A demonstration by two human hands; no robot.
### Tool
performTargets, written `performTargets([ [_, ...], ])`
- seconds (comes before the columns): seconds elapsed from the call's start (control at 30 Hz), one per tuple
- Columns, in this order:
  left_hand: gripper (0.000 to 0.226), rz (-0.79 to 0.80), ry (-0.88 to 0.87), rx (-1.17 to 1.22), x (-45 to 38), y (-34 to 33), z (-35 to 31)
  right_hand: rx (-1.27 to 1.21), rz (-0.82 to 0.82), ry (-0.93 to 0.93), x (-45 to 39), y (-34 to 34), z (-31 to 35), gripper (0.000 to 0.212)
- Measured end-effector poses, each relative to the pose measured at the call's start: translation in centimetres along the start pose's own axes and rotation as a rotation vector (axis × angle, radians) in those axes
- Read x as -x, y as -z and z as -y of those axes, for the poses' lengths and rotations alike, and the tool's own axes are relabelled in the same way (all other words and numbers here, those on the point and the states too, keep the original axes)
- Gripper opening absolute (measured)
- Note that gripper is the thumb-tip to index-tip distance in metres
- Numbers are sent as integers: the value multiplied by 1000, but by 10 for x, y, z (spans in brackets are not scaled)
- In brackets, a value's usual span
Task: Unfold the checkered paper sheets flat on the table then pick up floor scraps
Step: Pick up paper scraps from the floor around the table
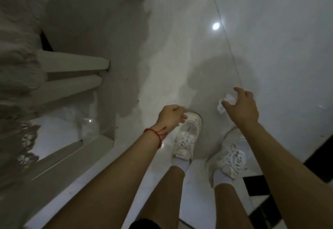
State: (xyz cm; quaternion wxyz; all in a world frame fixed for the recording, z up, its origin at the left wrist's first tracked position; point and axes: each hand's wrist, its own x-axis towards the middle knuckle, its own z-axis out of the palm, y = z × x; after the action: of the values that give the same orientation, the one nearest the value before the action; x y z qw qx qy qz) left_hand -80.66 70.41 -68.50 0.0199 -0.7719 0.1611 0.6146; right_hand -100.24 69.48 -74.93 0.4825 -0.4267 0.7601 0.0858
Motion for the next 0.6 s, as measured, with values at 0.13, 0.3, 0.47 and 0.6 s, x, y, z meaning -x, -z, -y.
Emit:
performTargets([
  [0.13,17,16,-37,-8,-24,-15,12,286,45,165,-14,-38,-11,63],
  [0.3,19,16,-6,-20,-26,-22,27,245,-52,176,-25,-59,-35,28],
  [0.47,17,-9,9,-19,-13,-22,31,-39,-132,162,-23,-37,-41,22],
  [0.6,18,-19,-17,-33,19,-22,19,-250,-144,141,12,1,-29,15],
])
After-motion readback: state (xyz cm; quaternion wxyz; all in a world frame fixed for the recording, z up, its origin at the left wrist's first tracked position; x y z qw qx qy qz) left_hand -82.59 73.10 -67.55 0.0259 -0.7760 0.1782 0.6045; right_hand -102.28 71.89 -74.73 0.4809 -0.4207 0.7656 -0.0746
